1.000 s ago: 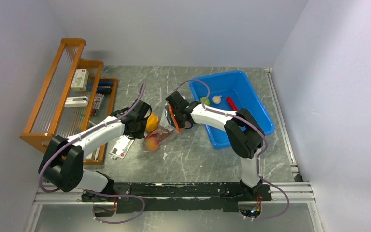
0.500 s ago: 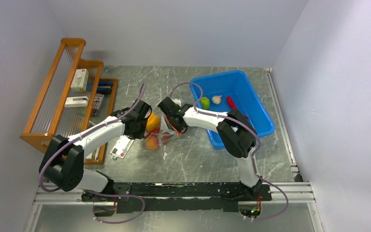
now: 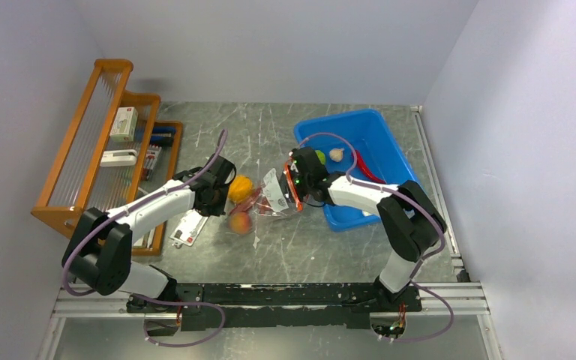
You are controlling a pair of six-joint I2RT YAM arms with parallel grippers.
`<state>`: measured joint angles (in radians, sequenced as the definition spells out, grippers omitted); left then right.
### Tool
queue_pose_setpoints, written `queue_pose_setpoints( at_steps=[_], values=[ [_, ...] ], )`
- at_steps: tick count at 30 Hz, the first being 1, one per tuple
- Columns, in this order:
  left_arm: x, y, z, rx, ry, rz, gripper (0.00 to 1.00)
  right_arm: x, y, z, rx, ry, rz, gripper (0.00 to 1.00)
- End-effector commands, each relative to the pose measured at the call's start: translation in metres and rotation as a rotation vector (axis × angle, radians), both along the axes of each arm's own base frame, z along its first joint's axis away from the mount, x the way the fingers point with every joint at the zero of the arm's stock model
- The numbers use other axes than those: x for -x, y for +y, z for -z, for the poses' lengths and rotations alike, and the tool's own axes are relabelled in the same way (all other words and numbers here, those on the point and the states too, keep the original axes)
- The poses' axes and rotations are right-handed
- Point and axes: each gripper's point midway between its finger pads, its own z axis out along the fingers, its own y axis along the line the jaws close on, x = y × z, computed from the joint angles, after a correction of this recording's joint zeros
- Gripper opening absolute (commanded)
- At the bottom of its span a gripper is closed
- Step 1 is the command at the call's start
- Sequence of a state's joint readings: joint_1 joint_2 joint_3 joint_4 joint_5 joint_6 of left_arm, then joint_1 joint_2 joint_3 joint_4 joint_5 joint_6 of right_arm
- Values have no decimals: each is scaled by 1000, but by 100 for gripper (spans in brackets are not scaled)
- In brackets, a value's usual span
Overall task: Open the zip-top bag and remove the fake food
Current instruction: Pick up the fake fruit from the zipper food storage bag.
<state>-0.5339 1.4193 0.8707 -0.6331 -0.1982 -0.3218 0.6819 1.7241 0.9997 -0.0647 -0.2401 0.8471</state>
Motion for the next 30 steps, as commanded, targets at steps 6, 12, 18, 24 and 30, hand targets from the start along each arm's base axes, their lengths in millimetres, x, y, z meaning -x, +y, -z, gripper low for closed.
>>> queue_pose_setpoints(
  at_steps=[6, 12, 18, 24, 30],
  values=[
    [-8, -3, -8, 17, -29, -12, 7, 11, 20, -35, -184, -31, -116, 4],
    [-13, -9, -33, 162, -89, -95, 45, 9, 10, -26, -104, -37, -102, 4],
    [0, -30, -34, 458, -23, -199, 85, 12, 9, -23, -93, -16, -109, 4],
    [17, -53, -5, 630, 109, -238, 81, 17, 11, -26, -114, -5, -126, 5],
    [23, -62, 9, 685, 156, -245, 76, 22, 11, -30, -138, 0, -135, 5]
  ],
)
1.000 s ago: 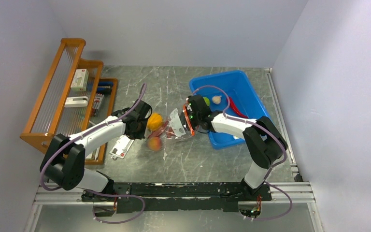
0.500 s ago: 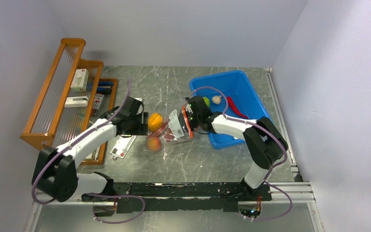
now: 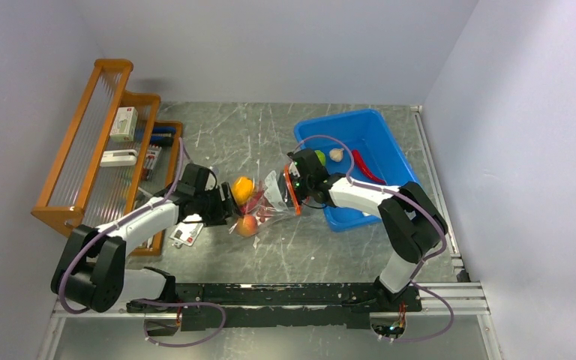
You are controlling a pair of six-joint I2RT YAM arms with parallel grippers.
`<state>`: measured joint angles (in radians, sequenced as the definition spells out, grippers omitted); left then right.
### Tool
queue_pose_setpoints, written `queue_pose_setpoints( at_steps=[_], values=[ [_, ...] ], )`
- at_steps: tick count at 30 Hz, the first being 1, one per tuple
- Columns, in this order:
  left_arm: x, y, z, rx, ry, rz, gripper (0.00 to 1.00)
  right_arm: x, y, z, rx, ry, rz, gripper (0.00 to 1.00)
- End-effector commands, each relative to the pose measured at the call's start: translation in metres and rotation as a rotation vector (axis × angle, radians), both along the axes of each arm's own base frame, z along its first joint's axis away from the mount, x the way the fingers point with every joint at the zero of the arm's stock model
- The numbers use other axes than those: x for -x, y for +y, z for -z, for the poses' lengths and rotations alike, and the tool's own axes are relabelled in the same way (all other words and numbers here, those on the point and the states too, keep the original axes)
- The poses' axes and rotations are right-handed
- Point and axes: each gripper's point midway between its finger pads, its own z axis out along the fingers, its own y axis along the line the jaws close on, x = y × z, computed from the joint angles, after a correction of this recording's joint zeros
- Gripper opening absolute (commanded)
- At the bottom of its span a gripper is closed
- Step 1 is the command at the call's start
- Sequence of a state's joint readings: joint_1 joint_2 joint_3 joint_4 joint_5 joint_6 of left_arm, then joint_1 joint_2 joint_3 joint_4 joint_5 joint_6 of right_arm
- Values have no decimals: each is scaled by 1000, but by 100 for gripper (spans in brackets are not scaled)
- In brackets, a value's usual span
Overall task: Open the zip-top bag and remove the fake food
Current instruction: Pick up the fake fruit from the zipper food storage bag.
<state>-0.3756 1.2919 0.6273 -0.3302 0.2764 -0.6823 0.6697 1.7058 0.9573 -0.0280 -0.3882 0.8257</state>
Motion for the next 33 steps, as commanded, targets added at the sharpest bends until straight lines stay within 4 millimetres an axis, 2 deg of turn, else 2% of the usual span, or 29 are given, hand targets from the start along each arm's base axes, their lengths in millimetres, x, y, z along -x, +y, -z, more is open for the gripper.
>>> queue_pose_setpoints(
  at_steps=[1, 3, 5, 10, 12, 13, 19, 23, 25, 29, 33],
  values=[
    [6, -15, 5, 99, 31, 24, 74, 3, 6, -25, -62, -34, -28, 5],
    [6, -14, 7, 98, 30, 13, 64, 6, 7, -24, -69, -24, -35, 5],
    [6, -11, 10, 84, 35, -9, 51, 9, 8, -24, -75, -21, -42, 5],
    [5, -7, 14, 87, 21, -73, 27, 12, 9, -32, -96, -36, -53, 6],
    [3, -4, 16, 80, 21, -98, 11, 11, 7, -37, -93, -47, -48, 5],
    [3, -1, 17, 66, 22, -114, 7, 10, 6, -39, -84, -56, -43, 5],
    [-2, 35, 15, -101, -26, -240, 7, -3, -20, -57, 10, -162, 66, 3],
    [-4, 41, 9, -116, -75, -243, 7, 1, -15, -101, -187, -272, 70, 2],
    [-3, 45, 9, -135, -73, -252, 7, 5, -14, -115, -238, -299, 60, 2],
    [-1, 53, 7, -175, -69, -278, 7, 6, -16, -117, -182, -341, 0, 2],
    [-1, 54, 0, -166, -82, -291, 7, 8, -25, -106, -76, -359, -47, 3]
  ],
)
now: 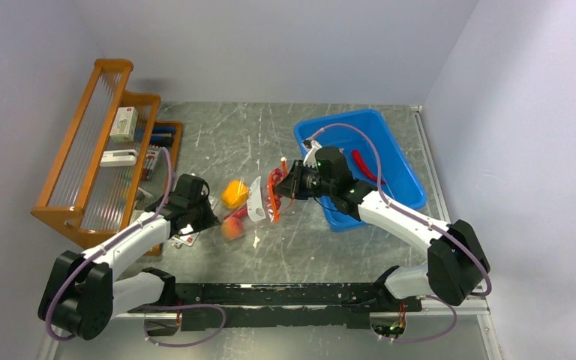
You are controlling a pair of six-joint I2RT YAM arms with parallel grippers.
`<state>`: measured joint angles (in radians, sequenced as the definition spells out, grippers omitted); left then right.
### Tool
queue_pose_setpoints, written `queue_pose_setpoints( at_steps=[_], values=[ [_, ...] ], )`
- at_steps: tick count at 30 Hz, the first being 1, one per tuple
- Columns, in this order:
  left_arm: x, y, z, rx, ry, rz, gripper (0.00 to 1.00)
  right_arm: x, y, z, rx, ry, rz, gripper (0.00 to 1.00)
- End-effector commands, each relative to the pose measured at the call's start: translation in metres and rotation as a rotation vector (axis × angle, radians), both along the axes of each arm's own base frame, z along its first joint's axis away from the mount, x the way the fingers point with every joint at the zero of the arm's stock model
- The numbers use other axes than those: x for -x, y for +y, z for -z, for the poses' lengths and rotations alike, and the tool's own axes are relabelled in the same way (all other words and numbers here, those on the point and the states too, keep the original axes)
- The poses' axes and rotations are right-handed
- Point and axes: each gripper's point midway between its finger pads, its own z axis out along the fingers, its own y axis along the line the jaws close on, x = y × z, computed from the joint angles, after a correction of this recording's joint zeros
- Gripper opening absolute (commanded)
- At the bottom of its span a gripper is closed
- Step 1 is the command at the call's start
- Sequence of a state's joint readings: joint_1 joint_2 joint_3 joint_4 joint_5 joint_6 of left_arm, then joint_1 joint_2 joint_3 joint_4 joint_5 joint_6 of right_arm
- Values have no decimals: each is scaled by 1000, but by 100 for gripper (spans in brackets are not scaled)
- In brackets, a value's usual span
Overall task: Open the zip-top bag and remove the fake food
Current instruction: Pick up the fake fruit from the zipper food storage bag, then place the fake fruit in the bin.
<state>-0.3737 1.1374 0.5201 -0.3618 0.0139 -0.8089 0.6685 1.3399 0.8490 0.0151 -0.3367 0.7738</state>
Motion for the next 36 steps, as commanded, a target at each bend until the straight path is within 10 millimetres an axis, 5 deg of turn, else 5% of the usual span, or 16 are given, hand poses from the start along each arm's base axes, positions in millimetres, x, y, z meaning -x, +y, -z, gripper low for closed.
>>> queue_pose_setpoints(
  at_steps=[1, 6, 18, 21, 24, 27, 36],
  values=[
    [-3, 10, -11, -30, -28, -43, 7, -2, -7, -2, 113, -83, -70, 2],
    [1, 11, -14, -23, -33, -43, 7, 2, -28, 0, 258, -145, -111, 0],
    [3, 14, -17, -39, -10, -60, 7, -4, -73, -63, 314, -440, 29, 0],
    [4, 11, -26, -29, -7, -40, 7, -9, -99, -80, 420, -525, 90, 0],
    [4, 8, -37, -10, -21, -32, 24, -21, -143, -96, 560, -549, 287, 0],
    [2, 7, -49, 0, -40, -32, 52, -26, -175, -90, 679, -500, 419, 0],
    [-4, 18, -88, -57, -112, -24, 73, -50, -204, -16, 755, -222, 479, 0]
  ],
)
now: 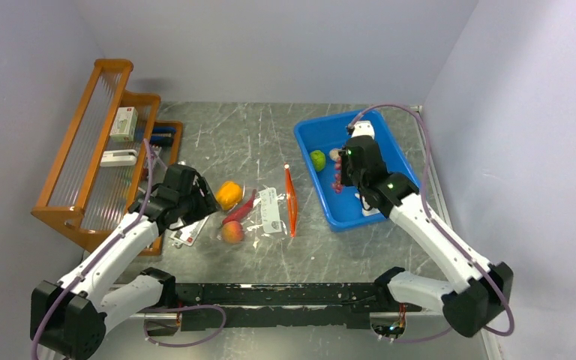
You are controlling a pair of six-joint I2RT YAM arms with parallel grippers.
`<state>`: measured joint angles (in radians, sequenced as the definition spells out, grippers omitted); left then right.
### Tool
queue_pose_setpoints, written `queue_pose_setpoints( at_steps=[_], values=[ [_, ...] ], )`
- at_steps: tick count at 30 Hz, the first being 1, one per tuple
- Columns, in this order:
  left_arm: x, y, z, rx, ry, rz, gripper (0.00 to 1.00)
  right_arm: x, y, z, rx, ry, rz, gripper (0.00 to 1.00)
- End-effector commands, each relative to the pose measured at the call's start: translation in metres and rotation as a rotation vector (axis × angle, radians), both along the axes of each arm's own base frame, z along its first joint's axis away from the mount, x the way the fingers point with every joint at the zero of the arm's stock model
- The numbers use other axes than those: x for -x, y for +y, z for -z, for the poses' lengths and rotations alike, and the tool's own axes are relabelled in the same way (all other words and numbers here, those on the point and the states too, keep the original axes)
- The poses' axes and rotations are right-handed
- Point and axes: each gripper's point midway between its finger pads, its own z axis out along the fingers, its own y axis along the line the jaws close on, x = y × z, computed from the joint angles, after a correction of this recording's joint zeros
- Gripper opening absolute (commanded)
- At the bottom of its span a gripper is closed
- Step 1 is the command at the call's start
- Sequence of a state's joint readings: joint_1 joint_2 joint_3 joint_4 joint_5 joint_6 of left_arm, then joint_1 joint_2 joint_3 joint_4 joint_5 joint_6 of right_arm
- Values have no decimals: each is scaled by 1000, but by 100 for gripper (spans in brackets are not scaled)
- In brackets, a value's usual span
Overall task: Open the zip-top bag and remove the fake food
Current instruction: Place the fake fruit in the bin.
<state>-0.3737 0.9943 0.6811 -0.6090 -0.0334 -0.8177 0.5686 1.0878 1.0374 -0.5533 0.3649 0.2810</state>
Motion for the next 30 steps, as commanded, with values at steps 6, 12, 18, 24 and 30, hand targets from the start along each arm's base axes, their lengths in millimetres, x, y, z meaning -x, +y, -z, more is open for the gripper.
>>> queue_pose_setpoints(
  at_steps=[6, 12, 18, 24, 30],
  values=[
    [-12, 23, -88, -174, -203, 125, 87, -29, -31, 85, -58, 237, 145, 0],
    [-15, 22, -99, -185, -353, 189, 91, -57, -31, 119, -136, 262, 177, 3],
    [-16, 30, -93, -219, -445, 182, 99, -69, -20, 142, -180, 336, 111, 25],
    [-17, 33, -89, -236, -415, 165, 99, -64, -23, 107, -230, 246, 139, 47],
    [-18, 31, -78, -230, -357, 163, 99, -48, 3, 57, -363, 137, -23, 47]
  ],
)
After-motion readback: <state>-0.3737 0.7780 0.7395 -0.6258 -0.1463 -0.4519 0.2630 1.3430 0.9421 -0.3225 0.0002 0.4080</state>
